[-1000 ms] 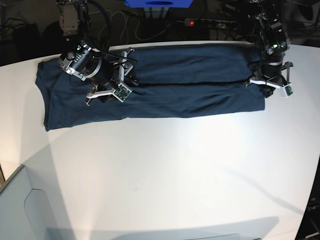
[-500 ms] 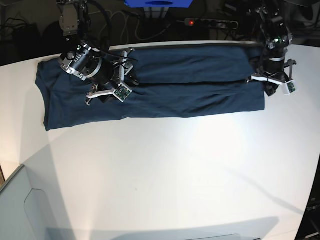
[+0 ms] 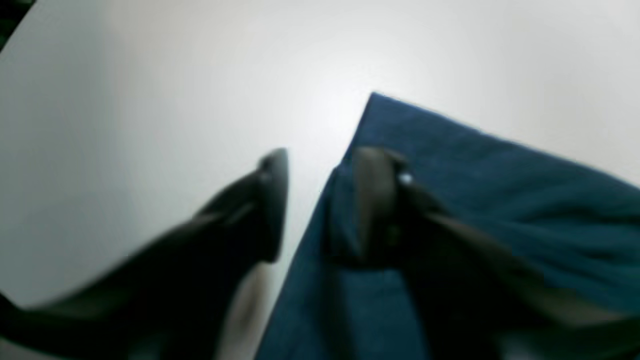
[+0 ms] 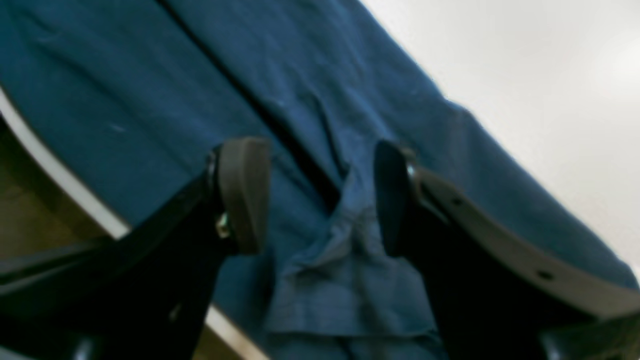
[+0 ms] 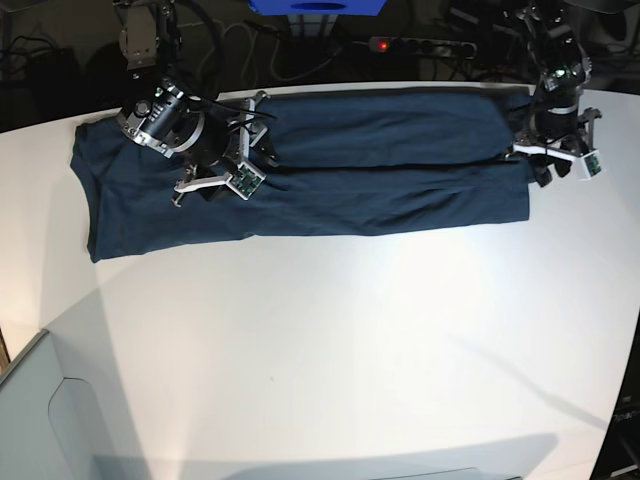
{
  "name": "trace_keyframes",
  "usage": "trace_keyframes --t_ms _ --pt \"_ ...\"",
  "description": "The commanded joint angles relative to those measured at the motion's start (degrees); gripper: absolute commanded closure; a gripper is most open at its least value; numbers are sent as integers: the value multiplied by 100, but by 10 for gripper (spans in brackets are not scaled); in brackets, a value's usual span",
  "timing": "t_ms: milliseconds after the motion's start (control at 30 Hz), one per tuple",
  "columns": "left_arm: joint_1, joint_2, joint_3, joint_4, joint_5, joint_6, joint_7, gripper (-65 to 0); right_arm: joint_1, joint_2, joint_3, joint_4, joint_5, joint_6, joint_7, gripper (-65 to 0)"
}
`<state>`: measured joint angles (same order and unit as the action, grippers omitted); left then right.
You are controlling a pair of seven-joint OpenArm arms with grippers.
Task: Fold the T-shirt properly
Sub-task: 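Grasp the strip's other end with the left gripper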
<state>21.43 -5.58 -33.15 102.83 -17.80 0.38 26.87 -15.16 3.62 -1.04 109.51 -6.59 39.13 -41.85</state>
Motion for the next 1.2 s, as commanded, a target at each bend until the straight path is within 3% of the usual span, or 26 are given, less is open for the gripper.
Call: trace_keyframes --t_ms 0,567,667,800,1167 --pt "-64 -79 -13 60 -9 -7 -125 -280 34 3 12 95 83 87 119 -316" --pt "-574 -97 471 -608 -9 -7 -125 -287 17 12 12 95 83 87 119 -316" --pt "-574 -97 471 -608 -9 -7 -125 -194 17 12 12 95 83 87 119 -316" --pt "-574 -97 462 -608 0 -7 -133 0 34 12 12 95 83 87 119 -316" --pt "-275 -97 435 -529 0 -7 -160 0 70 12 12 104 74 87 119 -316"
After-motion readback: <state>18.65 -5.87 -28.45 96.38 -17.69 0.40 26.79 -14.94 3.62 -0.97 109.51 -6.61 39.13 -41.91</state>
